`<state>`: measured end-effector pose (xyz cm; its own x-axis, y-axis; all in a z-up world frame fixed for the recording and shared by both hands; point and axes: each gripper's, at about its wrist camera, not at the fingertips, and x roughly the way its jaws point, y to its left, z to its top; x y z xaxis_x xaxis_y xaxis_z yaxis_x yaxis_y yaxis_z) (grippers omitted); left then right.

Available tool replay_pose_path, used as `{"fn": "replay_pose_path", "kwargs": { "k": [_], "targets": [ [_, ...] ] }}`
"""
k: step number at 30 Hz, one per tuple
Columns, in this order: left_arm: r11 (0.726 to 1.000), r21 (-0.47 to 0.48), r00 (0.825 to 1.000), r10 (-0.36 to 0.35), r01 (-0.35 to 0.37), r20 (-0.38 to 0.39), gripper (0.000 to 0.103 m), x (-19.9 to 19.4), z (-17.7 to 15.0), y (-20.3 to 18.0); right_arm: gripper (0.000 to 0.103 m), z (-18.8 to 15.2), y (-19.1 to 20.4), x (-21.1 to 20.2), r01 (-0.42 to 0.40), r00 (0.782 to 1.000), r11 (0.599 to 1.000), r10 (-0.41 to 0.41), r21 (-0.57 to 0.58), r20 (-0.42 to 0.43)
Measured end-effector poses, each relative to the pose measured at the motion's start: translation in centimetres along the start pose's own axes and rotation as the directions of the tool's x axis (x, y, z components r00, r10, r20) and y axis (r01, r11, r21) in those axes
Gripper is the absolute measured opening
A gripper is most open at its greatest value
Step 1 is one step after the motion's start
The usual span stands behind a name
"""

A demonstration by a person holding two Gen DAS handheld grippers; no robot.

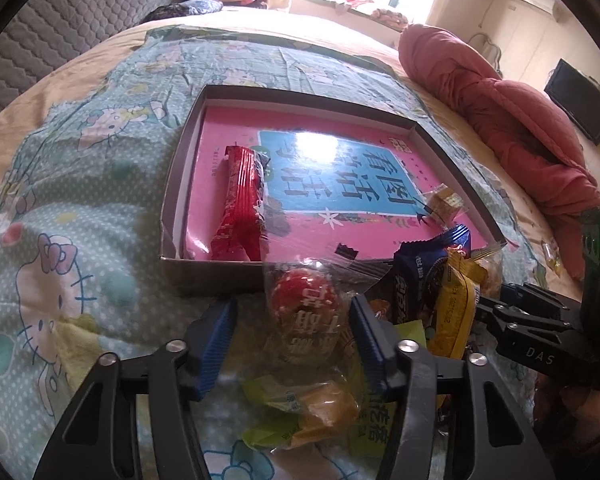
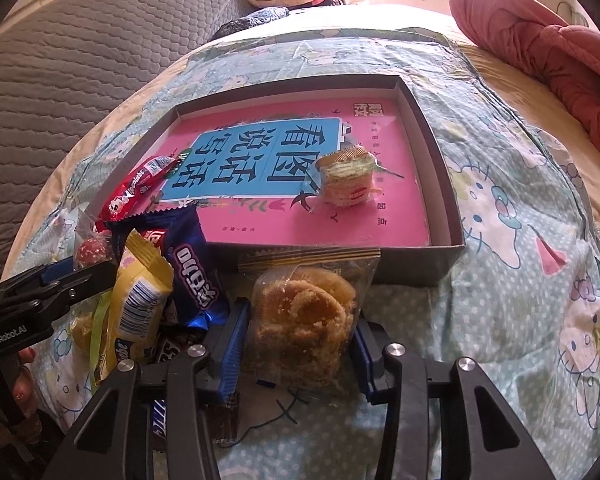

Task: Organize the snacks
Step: 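Close the left tool on the red candy bag while the right tool grasps the cookie bag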

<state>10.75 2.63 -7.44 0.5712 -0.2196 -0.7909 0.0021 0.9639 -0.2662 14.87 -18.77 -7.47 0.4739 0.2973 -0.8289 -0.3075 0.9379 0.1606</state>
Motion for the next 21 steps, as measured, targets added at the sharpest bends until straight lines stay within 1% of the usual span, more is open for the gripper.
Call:
{"fn": "replay_pose_path", "kwargs": {
  "k": [4,7,11,21],
  "targets": [
    [1.000,0.002,1.000,-0.017,0.017,-0.008,0.042,0.2,0.1,-0.2,0.046,0.0,-0.1,-0.1,-0.005,1.000,1.000,0.005,0.005,0.000],
    [1.000,0.007,1.000,-0.017,0.017,-0.010,0.041,0.2,0.1,-0.3,0.045,0.0,-0.1,-0.1,-0.004,1.000,1.000,0.004,0.004,0.001],
    [0.999,-0.024,0.999,-0.040,0.040,-0.012,0.040,0.2,0.1,0.3,0.045,0.0,-0.1,-0.1,-0.005,1.000,1.000,0.005,0.005,0.001],
    [0.998,-0.022,0.998,-0.055,0.055,0.037,0.039,-1.5,0.5,0.5,0.044,0.3,-0.5,-0.8,-0.023,1.000,0.999,0.022,0.031,0.014]
  ]
}}
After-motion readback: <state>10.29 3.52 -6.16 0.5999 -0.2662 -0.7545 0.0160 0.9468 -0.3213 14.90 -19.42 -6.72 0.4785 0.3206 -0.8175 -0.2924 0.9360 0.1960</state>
